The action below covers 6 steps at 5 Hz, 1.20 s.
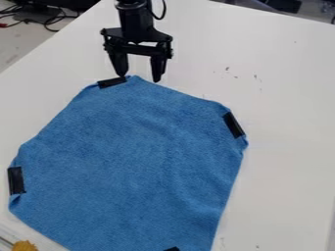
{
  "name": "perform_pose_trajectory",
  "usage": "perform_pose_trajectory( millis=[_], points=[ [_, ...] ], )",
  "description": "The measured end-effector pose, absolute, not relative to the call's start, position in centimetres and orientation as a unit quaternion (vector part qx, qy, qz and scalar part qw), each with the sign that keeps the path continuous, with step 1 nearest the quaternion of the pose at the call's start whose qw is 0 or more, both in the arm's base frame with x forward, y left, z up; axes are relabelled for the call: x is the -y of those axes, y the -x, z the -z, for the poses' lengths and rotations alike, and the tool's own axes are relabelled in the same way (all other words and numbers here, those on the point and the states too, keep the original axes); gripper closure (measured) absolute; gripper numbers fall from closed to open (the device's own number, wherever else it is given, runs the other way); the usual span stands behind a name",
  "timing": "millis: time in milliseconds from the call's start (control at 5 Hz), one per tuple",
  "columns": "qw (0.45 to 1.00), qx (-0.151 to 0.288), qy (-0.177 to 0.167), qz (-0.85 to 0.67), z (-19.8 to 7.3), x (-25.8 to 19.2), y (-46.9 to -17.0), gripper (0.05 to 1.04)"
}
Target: Fold the cloth from top left to bottom right
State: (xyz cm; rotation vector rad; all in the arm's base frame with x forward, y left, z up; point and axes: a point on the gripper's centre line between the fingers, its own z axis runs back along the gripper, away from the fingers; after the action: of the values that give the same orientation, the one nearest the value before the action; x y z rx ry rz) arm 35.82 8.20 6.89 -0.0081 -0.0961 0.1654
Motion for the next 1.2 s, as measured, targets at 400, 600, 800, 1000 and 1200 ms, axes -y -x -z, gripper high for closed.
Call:
perform_pose_trajectory(
  millis=[400,600,800,1000,1200],
  points=[
    [0.996,0.029,-0.014,-0.085,-4.9,-10.7,-37.3,0.083],
    [0.995,0.021,-0.026,-0.098,-5.3,-12.3,-36.8,0.083],
    [0.994,0.016,-0.026,-0.110,-4.7,-13.8,-36.6,0.083],
    [0.994,0.020,-0.026,-0.108,-3.5,-15.1,-37.4,0.083],
    [0.994,0.012,-0.030,-0.108,-2.1,-15.6,-38.1,0.083]
  ],
)
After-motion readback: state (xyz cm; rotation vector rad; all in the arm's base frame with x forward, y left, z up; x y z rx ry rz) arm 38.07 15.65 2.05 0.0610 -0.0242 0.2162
